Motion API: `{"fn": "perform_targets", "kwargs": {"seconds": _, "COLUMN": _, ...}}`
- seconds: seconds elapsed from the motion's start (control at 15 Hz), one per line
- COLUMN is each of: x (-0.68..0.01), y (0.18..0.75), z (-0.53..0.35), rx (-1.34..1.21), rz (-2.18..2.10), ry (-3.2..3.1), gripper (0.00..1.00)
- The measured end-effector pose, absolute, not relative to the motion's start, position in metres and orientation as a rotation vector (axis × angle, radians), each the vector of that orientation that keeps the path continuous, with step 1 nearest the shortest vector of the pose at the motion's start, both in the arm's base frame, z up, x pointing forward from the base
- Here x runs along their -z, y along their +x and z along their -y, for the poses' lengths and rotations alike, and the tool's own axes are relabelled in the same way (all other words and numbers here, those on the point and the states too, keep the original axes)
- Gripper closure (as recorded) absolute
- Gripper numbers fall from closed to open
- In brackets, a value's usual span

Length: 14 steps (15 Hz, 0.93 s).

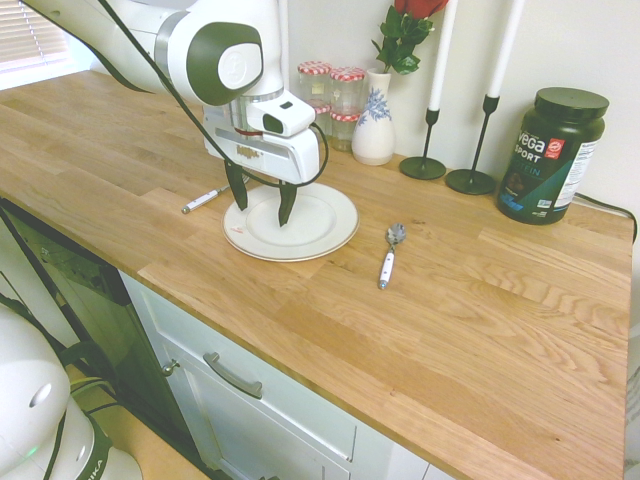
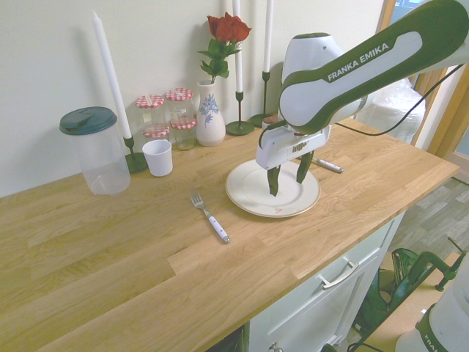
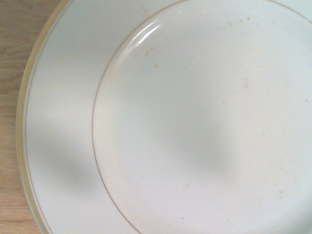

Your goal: Put the spoon into the plate

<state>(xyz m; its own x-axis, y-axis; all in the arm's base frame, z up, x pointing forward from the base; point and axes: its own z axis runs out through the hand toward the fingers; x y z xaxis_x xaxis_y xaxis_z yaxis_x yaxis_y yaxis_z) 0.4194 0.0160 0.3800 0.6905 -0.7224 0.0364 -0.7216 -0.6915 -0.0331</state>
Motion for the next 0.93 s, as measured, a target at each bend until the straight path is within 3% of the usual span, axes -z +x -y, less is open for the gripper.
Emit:
{"fn": "perform_targets", "kwargs": {"seconds": 0.53, "x": -0.42, "y": 0.438, "z": 0.042, "rx": 0.097, "rz": -0.851, "ry": -3.053, "gripper": 0.0}}
{"fn": "perform_targets", "kwargs": {"seconds": 0.93, "x": -0.411, "y": 0.471, "z": 0.148, "rx": 0.05, "rz": -0.981, "ry": -3.043, "gripper": 0.0}}
